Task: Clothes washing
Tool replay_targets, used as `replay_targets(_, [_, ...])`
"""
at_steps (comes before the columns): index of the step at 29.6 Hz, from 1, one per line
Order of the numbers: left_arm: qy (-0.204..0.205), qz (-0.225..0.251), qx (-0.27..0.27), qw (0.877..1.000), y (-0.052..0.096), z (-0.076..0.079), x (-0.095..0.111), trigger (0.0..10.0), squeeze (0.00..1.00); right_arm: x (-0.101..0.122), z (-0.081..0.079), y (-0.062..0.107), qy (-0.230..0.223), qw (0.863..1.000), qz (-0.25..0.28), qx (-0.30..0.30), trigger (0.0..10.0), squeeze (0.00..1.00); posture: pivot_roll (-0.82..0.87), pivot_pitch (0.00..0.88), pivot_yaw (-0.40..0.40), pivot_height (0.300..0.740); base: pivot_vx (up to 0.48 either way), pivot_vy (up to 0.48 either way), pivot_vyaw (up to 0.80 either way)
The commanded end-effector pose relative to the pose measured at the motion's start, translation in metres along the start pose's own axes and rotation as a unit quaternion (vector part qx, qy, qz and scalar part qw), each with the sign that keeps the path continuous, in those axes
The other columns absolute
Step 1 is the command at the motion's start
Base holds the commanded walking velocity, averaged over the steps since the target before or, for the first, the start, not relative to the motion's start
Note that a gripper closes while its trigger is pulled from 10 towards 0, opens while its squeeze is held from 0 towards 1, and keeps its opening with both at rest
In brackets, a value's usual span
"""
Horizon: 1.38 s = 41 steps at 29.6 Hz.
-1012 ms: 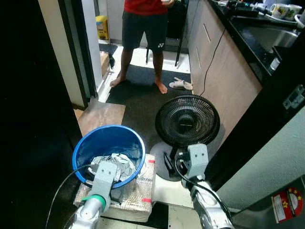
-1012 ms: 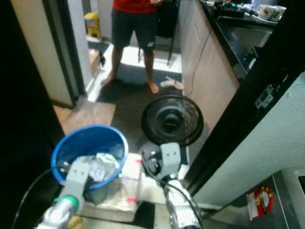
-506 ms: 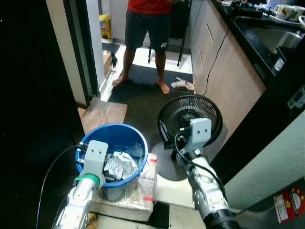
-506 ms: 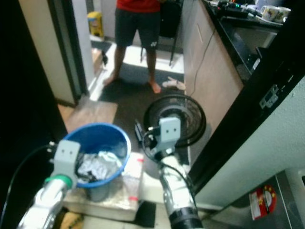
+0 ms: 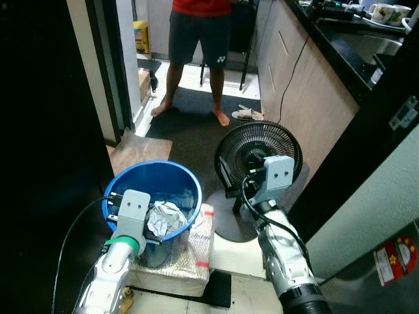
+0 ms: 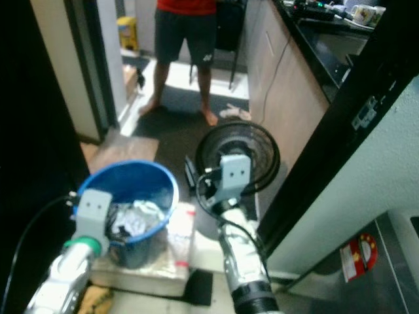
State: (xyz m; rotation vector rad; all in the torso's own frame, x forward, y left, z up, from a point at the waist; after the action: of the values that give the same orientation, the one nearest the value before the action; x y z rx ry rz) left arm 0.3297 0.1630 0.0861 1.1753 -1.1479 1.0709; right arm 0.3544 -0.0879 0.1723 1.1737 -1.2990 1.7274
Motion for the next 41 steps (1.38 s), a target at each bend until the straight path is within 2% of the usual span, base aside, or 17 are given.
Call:
replay_targets(1, [0.002,-0.009,-0.003,1.000,0.001,0.002,-0.004,10.0,0.00,-0.003,-0.001,0.002,-0.004,1.000,-0.007,-0.001,10.0,0.00,0.05,0.073,-0.020,0.638,0.000,0.000,0.00])
replay_targets(12, [0.007,-0.007,-0.002,1.000,0.002,0.002,0.000,10.0,0.00,0.002,-0.002,0.002,-0.008,1.000,-0.008,0.002,10.0,0.00,0.05,0.077,-0.022,0.613,0.000,0.000,0.00])
replay_targets(14, [0.017,0.005,-0.005,1.000,0.001,0.005,0.010,10.0,0.00,0.009,-0.001,-0.001,-0.011,1.000,0.003,0.002,10.0,0.00,0.05,0.080,-0.022,0.603,0.000,0.000,0.00])
replay_targets(16, [0.017,0.005,-0.005,1.000,0.001,0.005,0.010,10.0,0.00,0.009,-0.001,-0.001,-0.011,1.000,0.003,0.002,10.0,0.00,0.05,0.080,-0.022,0.603,0.000,0.000,0.00])
replay_targets(18, [0.025,0.024,-0.012,0.999,-0.001,0.010,0.023,10.0,0.00,0.015,0.000,-0.004,-0.012,1.000,0.011,0.002,10.0,0.00,0.05,0.082,-0.022,0.593,0.000,0.000,0.00])
replay_targets(22, [0.026,0.036,-0.016,0.999,-0.002,0.013,0.031,10.0,0.00,0.016,0.000,-0.004,-0.013,1.000,0.012,0.002,10.0,0.00,0.06,0.082,-0.022,0.583,0.000,0.000,0.00])
replay_targets(41, [0.025,0.032,-0.016,0.999,-0.001,0.014,0.035,10.0,0.00,0.015,-0.003,-0.002,-0.020,1.000,0.003,0.005,10.0,0.00,0.06,0.088,-0.019,0.513,0.000,0.000,0.00])
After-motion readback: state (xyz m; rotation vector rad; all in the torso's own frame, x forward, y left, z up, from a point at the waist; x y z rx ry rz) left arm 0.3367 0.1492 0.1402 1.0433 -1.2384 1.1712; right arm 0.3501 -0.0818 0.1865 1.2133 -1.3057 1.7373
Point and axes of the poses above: a point about 5 cm out from each wrist's last joint towards the gripper, its own y axis pointing back from the gripper into the wrist, its own x axis along the axis of the wrist's last joint, z = x × y, the point moved 2 cm from there along -y, pointing out of the wrist towards the gripper, and after that the axes turned 11 degrees about y, right-handed, at the moved point
